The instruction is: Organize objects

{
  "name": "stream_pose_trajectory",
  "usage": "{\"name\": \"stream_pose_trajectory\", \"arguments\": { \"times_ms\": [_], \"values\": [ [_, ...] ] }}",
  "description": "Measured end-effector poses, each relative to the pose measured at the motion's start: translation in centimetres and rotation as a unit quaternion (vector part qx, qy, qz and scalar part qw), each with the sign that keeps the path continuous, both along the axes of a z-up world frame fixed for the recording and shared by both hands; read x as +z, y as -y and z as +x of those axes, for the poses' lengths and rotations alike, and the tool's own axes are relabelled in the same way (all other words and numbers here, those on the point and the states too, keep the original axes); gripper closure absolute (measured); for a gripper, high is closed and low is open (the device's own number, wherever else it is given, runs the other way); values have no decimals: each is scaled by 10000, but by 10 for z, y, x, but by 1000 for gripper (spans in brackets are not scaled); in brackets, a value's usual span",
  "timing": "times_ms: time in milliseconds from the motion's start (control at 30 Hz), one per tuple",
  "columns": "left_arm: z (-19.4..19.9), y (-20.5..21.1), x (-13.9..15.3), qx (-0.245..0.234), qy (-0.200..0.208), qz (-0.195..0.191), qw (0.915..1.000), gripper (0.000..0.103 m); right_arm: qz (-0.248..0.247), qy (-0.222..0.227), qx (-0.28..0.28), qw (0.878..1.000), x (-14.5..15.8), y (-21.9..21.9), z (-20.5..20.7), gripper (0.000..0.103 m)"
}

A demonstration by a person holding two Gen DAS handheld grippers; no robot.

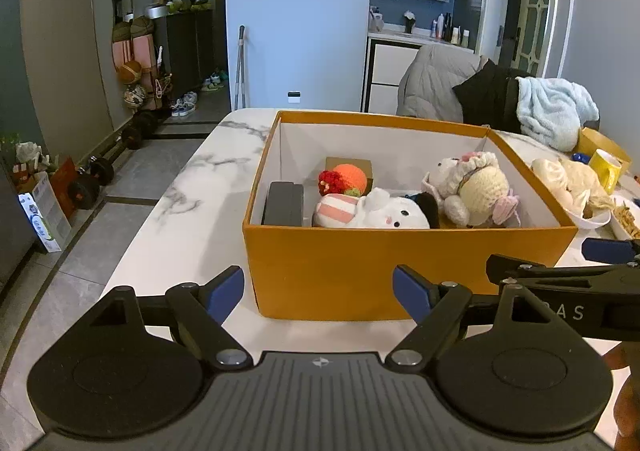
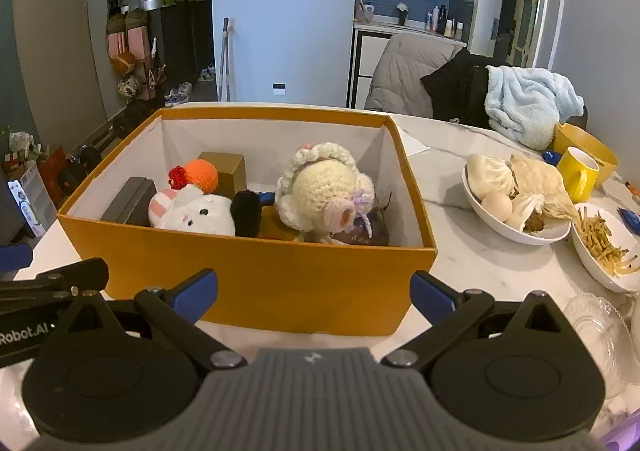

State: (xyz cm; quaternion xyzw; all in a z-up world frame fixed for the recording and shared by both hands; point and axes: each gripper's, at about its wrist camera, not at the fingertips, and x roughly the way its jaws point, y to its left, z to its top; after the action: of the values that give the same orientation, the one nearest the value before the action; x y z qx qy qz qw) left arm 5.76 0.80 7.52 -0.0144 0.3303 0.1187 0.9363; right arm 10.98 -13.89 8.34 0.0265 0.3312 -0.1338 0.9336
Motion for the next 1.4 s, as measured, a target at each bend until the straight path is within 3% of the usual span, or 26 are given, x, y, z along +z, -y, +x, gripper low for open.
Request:
{"name": "stream_pose_trajectory", "arguments": {
  "times_ms": [1267, 1400],
  "values": [
    [4, -3, -2, 21, -14, 118, 9999, 4, -84, -136, 34, 9999, -11, -2, 5, 1],
    [4, -4, -2, 10, -39, 110, 9999, 0, -74, -140, 37, 9999, -11, -2, 5, 1]
  ]
}}
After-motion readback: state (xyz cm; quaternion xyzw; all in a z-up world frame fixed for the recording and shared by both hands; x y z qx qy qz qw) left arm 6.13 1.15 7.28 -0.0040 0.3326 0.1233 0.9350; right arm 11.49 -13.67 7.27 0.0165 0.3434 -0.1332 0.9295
